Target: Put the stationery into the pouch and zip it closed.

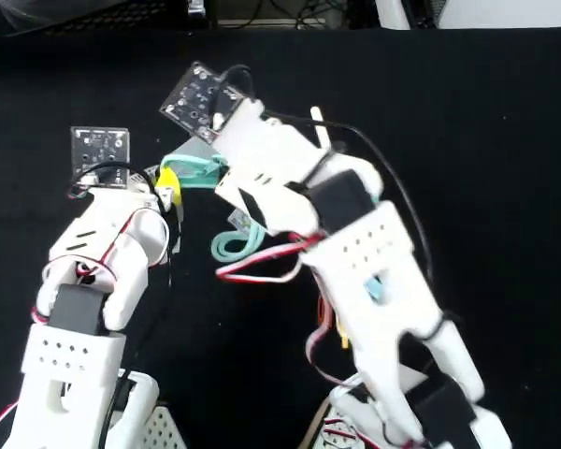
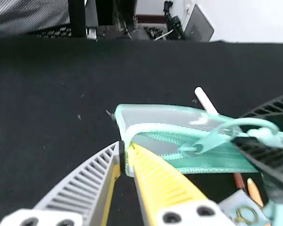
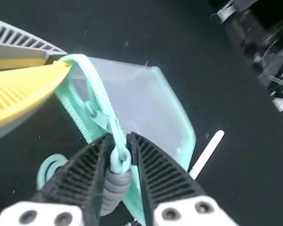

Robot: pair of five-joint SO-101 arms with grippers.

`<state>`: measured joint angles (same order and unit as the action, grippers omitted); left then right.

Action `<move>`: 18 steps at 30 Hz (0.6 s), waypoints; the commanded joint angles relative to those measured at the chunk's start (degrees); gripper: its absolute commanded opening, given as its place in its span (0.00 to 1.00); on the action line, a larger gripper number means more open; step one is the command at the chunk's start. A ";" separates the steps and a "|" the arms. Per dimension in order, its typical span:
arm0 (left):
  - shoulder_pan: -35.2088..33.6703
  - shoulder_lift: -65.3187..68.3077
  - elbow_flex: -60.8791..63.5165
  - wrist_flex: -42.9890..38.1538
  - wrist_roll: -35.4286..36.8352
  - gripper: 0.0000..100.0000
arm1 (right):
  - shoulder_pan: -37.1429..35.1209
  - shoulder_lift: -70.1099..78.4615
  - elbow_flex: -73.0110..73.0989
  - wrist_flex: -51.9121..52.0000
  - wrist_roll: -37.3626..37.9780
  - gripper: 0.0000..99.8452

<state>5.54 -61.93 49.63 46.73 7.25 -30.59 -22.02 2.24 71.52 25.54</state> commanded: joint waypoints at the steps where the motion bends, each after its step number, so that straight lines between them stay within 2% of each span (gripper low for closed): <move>1: -1.19 0.09 -8.13 3.25 0.35 0.03 | 1.93 -7.60 -0.75 -1.32 -0.62 0.01; 7: -6.11 0.26 -20.44 11.87 -1.41 0.03 | 4.48 -14.02 -0.75 -0.88 -0.70 0.01; 11: -9.19 0.35 -27.65 18.73 -5.01 0.03 | 5.63 -15.96 -0.75 -1.23 -0.79 0.01; 18: -9.45 0.44 -29.85 25.23 -7.56 0.03 | 5.45 -15.69 1.45 -1.32 -3.08 0.01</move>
<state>-2.90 -61.85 22.64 70.55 0.48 -26.29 -36.44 3.21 71.52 23.25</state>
